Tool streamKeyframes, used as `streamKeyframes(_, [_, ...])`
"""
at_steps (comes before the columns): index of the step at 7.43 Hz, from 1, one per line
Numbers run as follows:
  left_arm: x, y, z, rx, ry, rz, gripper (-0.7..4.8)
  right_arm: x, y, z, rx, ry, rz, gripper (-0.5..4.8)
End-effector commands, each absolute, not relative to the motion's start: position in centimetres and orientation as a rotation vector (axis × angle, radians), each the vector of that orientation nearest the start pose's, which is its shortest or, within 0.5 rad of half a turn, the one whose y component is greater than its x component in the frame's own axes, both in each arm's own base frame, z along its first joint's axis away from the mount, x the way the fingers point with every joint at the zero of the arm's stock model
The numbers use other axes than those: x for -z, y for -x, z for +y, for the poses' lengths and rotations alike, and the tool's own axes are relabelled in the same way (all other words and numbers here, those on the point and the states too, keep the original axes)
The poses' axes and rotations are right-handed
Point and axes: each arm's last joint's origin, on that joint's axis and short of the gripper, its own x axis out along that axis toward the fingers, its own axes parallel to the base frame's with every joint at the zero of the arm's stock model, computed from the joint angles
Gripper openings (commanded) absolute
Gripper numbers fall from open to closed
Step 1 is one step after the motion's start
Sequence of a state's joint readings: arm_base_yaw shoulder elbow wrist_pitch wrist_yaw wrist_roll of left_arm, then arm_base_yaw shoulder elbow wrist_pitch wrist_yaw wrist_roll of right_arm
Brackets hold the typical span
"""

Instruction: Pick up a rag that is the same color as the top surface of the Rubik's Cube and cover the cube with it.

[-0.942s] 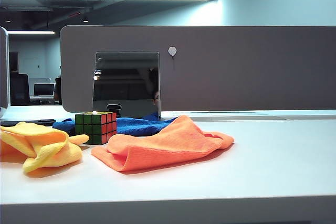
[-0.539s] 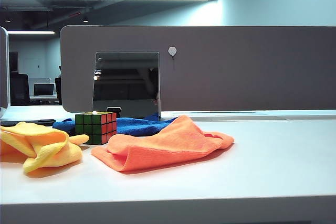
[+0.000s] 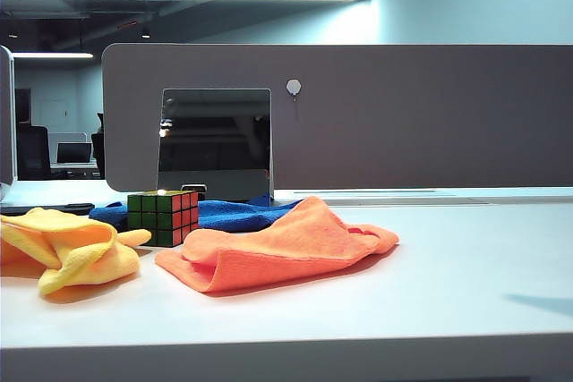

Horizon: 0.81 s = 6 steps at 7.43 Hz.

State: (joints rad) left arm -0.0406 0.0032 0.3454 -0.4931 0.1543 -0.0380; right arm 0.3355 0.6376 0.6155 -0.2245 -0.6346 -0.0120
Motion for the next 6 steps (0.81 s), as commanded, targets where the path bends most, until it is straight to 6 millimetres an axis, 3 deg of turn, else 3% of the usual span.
streamKeyframes(1, [-23.1,-6.1,-0.8,0.212,0.044,0.142,-0.05,-27.9,-13.5,10.9,-0.766,0.225,0.276,-0.05])
streamKeyframes(2, [-22.7,-6.1,-0.9,0.264,0.049,0.181,-0.05,-27.3,-17.0,14.5,-0.734,0.198,0.134,-0.06])
streamKeyframes(5, [-22.1,-8.1,-1.1,0.297,0.015,0.317,-0.06,-27.7,-17.0,14.5,-0.732,0.174,0.091,-0.05])
streamKeyframes(6, [-17.2,-19.7,-1.5,0.167,0.391,0.574,2.88,-27.5,-16.9,14.6,-0.740,0.175,0.119,-0.05])
